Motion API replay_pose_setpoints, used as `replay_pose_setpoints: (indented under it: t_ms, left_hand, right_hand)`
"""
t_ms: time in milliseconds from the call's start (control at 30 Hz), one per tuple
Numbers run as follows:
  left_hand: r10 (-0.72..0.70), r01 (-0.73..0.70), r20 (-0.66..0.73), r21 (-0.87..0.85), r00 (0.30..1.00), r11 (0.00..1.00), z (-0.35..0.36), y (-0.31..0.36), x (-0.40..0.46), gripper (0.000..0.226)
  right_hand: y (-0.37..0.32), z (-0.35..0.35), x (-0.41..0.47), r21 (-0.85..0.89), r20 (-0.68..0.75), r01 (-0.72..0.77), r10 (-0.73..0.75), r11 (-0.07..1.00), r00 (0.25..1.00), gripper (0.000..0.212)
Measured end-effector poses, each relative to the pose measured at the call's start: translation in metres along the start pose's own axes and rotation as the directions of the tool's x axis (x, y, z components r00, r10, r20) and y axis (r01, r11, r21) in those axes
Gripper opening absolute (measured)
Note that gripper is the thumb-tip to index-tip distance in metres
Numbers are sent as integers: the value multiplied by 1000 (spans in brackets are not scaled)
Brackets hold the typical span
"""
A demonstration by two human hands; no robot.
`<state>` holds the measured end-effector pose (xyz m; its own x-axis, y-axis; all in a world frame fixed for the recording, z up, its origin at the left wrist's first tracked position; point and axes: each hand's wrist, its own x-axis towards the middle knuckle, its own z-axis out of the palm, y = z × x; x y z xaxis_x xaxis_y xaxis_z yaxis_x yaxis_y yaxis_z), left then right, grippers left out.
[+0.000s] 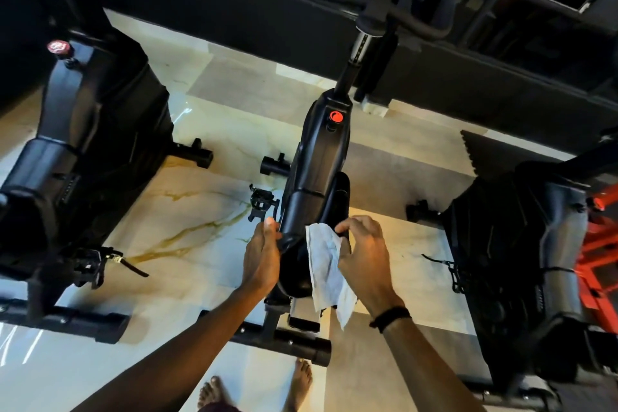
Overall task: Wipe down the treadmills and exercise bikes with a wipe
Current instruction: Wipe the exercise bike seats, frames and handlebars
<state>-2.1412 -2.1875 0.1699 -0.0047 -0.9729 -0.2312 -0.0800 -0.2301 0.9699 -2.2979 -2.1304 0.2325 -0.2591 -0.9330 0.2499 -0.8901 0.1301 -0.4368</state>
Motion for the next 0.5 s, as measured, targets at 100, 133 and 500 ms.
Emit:
replay_pose_setpoints:
  t_ms: [100,133,500]
  left_hand:
    - [-4,4,-29,-11,1000,1000,-3,0,1,70]
    - [-5,4,-34,-12,999,1000,-3,0,2,72]
    - [27,-27,-14,-32,1000,999,7,15,-1,55]
  right_hand:
    - [1,2,-21,-52,180,135,-124,989,976,39]
    - [2,2,-28,-100,247,196,-167,975,954,45]
    - [-14,-2,2,60,343,58,-75,997,936,28]
